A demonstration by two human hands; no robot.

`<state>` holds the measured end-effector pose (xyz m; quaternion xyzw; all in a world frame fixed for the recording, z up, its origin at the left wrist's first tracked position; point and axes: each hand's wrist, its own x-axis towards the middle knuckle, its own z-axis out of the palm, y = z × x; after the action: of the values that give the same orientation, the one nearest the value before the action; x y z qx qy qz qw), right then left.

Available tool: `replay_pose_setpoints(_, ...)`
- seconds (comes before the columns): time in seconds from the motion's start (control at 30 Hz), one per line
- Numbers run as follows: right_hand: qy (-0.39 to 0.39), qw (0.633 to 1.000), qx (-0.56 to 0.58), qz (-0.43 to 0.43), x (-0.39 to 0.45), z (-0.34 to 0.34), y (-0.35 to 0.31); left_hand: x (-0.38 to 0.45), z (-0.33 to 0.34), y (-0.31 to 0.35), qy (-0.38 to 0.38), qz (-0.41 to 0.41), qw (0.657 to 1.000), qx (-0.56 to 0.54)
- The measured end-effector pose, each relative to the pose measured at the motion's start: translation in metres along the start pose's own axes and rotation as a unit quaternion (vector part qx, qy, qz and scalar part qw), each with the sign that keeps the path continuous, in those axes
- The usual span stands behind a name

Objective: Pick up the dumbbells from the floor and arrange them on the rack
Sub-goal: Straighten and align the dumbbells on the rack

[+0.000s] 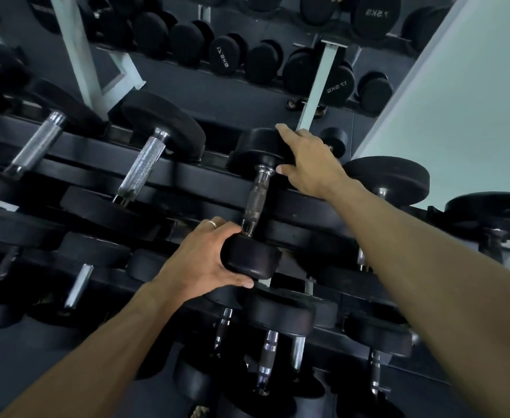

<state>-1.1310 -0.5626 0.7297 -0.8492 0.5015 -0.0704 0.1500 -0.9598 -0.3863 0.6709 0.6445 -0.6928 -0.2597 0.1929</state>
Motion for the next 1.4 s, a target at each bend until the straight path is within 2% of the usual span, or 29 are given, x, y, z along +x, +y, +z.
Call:
replay_pose_setpoints(0.4,0.005,1.000,-0.020,-0.003,-0.001,0.002,-0.005,-0.002,-0.002,-0.001,-0.019,-0.019,1.000,0.009)
replay_pose_setpoints(0.67,0.037,0.997,-0.036,-0.056,-0.005,-0.002,-0.030,-0.006,-0.015,0.005,-0.028,-0.011,0.998,0.047)
replay_pose_setpoints(0.8,0.034,0.996,-0.025,-0.079,-0.005,0.002,-0.056,-0.016,-0.036,0.004,0.003,-0.001,0.999,0.051)
replay_pose_setpoints(0.97,0.017,0.994,0.015,-0.106,0.003,0.019,-0.102,-0.026,-0.075,-0.029,0.050,0.013,0.996,0.078)
replay_pose_setpoints(1.2,0.009,0.999,0.040,-0.032,0.033,0.033,-0.156,-0.027,-0.136,-0.101,0.075,0.030,0.993,0.086)
replay_pose_setpoints(1.4,-0.003,0.999,0.017,0.036,0.054,0.033,-0.173,-0.029,-0.157,-0.142,0.013,0.022,0.995,0.092)
